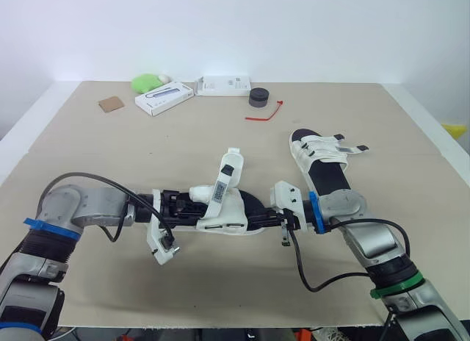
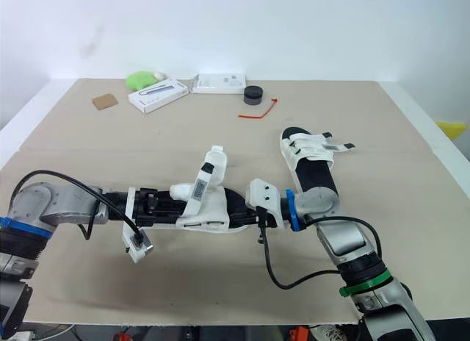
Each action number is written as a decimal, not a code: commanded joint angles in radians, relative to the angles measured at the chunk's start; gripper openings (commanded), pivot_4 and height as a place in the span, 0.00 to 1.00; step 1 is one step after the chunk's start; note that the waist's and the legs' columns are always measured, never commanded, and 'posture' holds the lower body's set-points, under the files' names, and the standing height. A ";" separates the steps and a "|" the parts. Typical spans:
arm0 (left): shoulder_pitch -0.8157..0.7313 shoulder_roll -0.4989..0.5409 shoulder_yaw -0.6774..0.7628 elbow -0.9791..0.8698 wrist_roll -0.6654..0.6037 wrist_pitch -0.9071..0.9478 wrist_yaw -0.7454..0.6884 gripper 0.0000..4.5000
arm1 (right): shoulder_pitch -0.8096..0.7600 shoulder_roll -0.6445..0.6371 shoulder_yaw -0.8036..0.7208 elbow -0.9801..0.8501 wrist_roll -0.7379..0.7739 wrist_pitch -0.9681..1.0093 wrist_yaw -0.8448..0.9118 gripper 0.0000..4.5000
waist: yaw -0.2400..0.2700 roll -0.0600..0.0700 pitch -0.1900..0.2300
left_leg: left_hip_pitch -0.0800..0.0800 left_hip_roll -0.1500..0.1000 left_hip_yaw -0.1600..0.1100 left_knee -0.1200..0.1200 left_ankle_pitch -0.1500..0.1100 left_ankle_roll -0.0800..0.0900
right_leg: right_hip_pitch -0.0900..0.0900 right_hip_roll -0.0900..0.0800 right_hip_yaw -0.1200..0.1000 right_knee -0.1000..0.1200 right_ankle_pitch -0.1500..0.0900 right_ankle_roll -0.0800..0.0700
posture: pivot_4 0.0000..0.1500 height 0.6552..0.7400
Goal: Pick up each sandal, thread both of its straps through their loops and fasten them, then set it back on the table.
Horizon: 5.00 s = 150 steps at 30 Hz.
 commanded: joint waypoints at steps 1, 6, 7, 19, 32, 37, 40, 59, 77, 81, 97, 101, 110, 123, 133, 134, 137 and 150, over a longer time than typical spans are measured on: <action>-0.035 0.029 0.002 -0.021 0.111 0.017 0.158 0.01 | -0.026 0.006 0.003 -0.005 -0.002 -0.016 0.008 0.00 | 0.000 0.000 0.000 | 0.000 0.000 0.001 0.000 0.000 0.000 | 0.000 0.000 0.000 0.000 0.000 0.000 | 1.00 1.00; -0.067 0.054 -0.037 -0.059 0.236 0.070 0.336 0.01 | -0.030 0.009 0.001 -0.002 -0.004 -0.015 0.011 0.00 | 0.000 0.000 0.000 | 0.000 0.000 0.001 0.000 -0.001 0.001 | 0.000 -0.001 0.000 0.000 0.001 -0.001 | 1.00 1.00; -0.075 0.059 -0.048 -0.069 0.256 0.077 0.372 0.01 | -0.030 0.009 0.001 -0.002 -0.004 -0.014 0.011 0.00 | 0.000 0.000 0.000 | 0.000 0.000 0.001 0.000 -0.001 0.001 | 0.000 -0.002 0.000 0.000 0.001 -0.001 | 1.00 1.00; -0.132 0.137 -0.138 -0.148 0.327 0.093 0.590 0.01 | -0.039 0.013 0.002 0.007 -0.007 -0.014 0.019 0.00 | 0.000 0.000 0.000 | 0.000 0.000 0.002 0.000 -0.001 0.002 | 0.000 -0.002 0.000 0.000 0.003 -0.005 | 1.00 1.00; -0.133 0.189 -0.199 -0.143 0.363 0.197 0.694 0.01 | -0.047 0.020 0.004 0.017 -0.011 -0.021 0.026 0.00 | 0.000 0.000 0.000 | 0.000 0.000 0.003 0.000 -0.001 0.003 | 0.000 -0.001 0.000 0.000 0.003 -0.005 | 1.00 1.00; -0.137 0.183 -0.218 -0.089 0.272 0.165 0.620 0.01 | -0.050 0.021 0.003 0.020 -0.013 -0.022 0.028 0.00 | 0.000 0.000 0.000 | 0.000 -0.001 0.003 0.000 -0.001 0.003 | 0.000 -0.001 0.000 0.000 0.003 -0.005 | 1.00 1.00; -0.126 0.180 -0.235 -0.029 0.103 0.127 0.483 0.01 | -0.051 0.021 0.004 0.019 -0.014 -0.023 0.030 0.00 | 0.000 0.000 0.000 | 0.000 0.000 0.004 0.000 -0.001 0.003 | 0.000 -0.001 0.000 0.000 0.003 -0.005 | 1.00 1.00; 0.059 0.354 -0.365 -0.220 -1.117 0.404 -0.455 0.78 | -0.050 0.019 0.007 0.027 -0.014 -0.033 0.047 0.00 | -0.002 0.000 0.000 | 0.001 0.002 0.004 0.000 -0.002 0.003 | -0.001 0.002 0.002 0.000 0.000 -0.001 | 1.00 1.00; 0.583 0.610 0.071 -0.774 -2.230 1.628 -0.746 0.78 | -0.082 0.021 0.015 0.064 -0.012 -0.048 0.067 0.00 | -0.008 0.000 0.002 | 0.002 0.007 0.004 0.000 -0.003 0.002 | -0.002 0.009 0.001 0.001 -0.005 -0.004 | 1.00 1.00; 0.634 0.561 0.082 -0.767 -2.130 1.722 -0.765 0.78 | -0.087 0.022 0.016 0.071 -0.014 -0.051 0.068 0.00 | -0.009 0.001 0.002 | 0.001 0.009 0.004 0.000 -0.004 0.002 | -0.002 0.014 0.001 0.002 -0.007 -0.007 | 1.00 1.00; 0.509 0.176 0.040 -0.728 -2.018 2.021 -0.657 0.78 | -0.092 0.020 0.013 0.069 -0.016 -0.050 0.061 0.00 | -0.007 0.001 0.002 | 0.001 0.011 0.003 0.000 -0.004 0.002 | -0.002 0.017 0.002 0.003 -0.006 -0.010 | 1.00 1.00; 0.488 0.125 0.034 -0.719 -1.985 2.050 -0.670 0.78 | -0.093 0.021 0.013 0.067 -0.016 -0.048 0.060 0.00 | -0.007 0.000 0.002 | 0.002 0.011 0.003 0.000 -0.004 0.002 | -0.002 0.018 0.003 0.003 -0.006 -0.009 | 1.00 1.00; 0.465 0.051 0.072 -0.682 -1.975 2.123 -0.672 0.04 | -0.094 0.019 0.013 0.069 -0.018 -0.050 0.061 0.00 | -0.007 0.000 0.002 | 0.002 0.011 0.003 0.000 -0.004 0.002 | -0.002 0.018 0.003 0.003 -0.006 -0.009 | 1.00 1.00; 0.207 0.086 0.333 -0.545 -2.482 2.386 -0.588 0.01 | -0.092 0.017 0.013 0.066 -0.016 -0.051 0.062 0.00 | -0.007 0.000 0.002 | 0.002 0.011 0.002 0.000 -0.004 0.001 | -0.001 0.017 0.003 0.002 -0.006 -0.009 | 1.00 1.00; 0.152 0.071 0.219 -0.410 -2.235 2.399 -0.711 0.01 | -0.090 0.021 0.015 0.057 -0.016 -0.049 0.057 0.00 | -0.009 0.000 0.002 | 0.001 0.010 0.001 0.000 -0.005 0.000 | -0.002 0.018 0.003 0.002 -0.007 -0.009 | 1.00 1.00; 0.151 0.064 0.211 -0.404 -2.219 2.399 -0.722 0.01 | -0.089 0.022 0.015 0.056 -0.016 -0.048 0.056 0.00 | -0.009 0.000 0.002 | 0.001 0.010 0.000 0.000 -0.005 0.000 | -0.002 0.017 0.003 0.002 -0.007 -0.009 | 1.00 1.00; 0.145 0.044 0.195 -0.392 -2.186 2.406 -0.751 0.01 | -0.085 0.019 0.013 0.050 -0.016 -0.045 0.053 0.00 | -0.009 0.000 0.002 | 0.001 0.010 0.000 0.000 -0.005 0.000 | -0.002 0.017 0.003 0.002 -0.006 -0.009 | 1.00 1.00; 0.065 -0.040 0.203 -0.334 -2.123 2.442 -0.792 0.01 | -0.084 0.020 0.013 0.045 -0.017 -0.039 0.041 0.00 | -0.009 0.000 0.002 | 0.000 0.009 -0.004 0.000 -0.005 0.000 | -0.002 0.017 0.003 0.002 -0.006 -0.009 | 1.00 1.00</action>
